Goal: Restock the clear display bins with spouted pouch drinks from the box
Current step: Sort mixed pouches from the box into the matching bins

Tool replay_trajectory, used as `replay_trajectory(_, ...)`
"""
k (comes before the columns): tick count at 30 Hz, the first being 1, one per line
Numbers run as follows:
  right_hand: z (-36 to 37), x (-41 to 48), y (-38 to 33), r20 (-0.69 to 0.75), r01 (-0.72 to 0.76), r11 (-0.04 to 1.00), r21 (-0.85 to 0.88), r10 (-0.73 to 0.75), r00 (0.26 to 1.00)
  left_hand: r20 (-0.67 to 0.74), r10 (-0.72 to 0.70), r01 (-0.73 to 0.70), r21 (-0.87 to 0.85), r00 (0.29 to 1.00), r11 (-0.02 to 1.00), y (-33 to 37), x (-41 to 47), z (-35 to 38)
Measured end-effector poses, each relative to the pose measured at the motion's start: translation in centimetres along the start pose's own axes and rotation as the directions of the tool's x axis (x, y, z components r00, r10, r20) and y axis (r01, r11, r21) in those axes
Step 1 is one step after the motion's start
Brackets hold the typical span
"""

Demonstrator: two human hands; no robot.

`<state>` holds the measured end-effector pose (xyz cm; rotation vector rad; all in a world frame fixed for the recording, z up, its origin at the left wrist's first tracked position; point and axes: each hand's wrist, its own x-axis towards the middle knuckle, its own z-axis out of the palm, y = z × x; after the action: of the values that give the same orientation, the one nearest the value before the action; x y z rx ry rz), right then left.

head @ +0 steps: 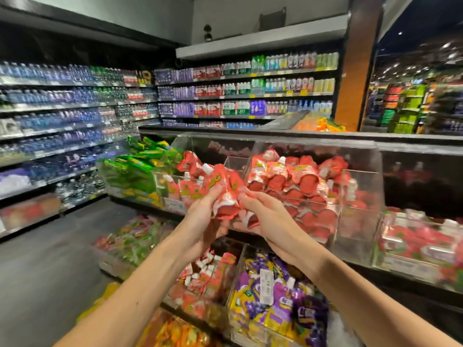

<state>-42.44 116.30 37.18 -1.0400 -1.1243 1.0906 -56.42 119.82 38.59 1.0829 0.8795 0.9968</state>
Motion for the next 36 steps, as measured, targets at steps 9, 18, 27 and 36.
replay_trajectory(9,8.2,4.0,3.3,-0.158,-0.1,0.994,-0.036,0.093,0.983,-0.257,0.231,-0.163,0.258,0.939,0.952,0.0,4.9,-10.3)
replay_trajectory(18,19.7,9.0,6.0,-0.135,-0.094,0.99,0.109,0.108,0.985,-0.015,0.413,-0.381,0.353,0.911,0.854,3.3,8.5,-21.3)
replay_trajectory(27,20.5,12.1,2.8,-0.315,0.037,0.99,-0.138,-0.079,0.946,0.414,0.486,-0.635,0.415,0.77,0.652,7.4,13.0,-23.0)
replay_trajectory(36,14.8,16.9,-2.1,-0.222,-0.068,0.475,-0.877,-0.277,0.935,0.488,0.51,-0.682,0.658,0.709,0.318,12.2,22.6,-19.3)
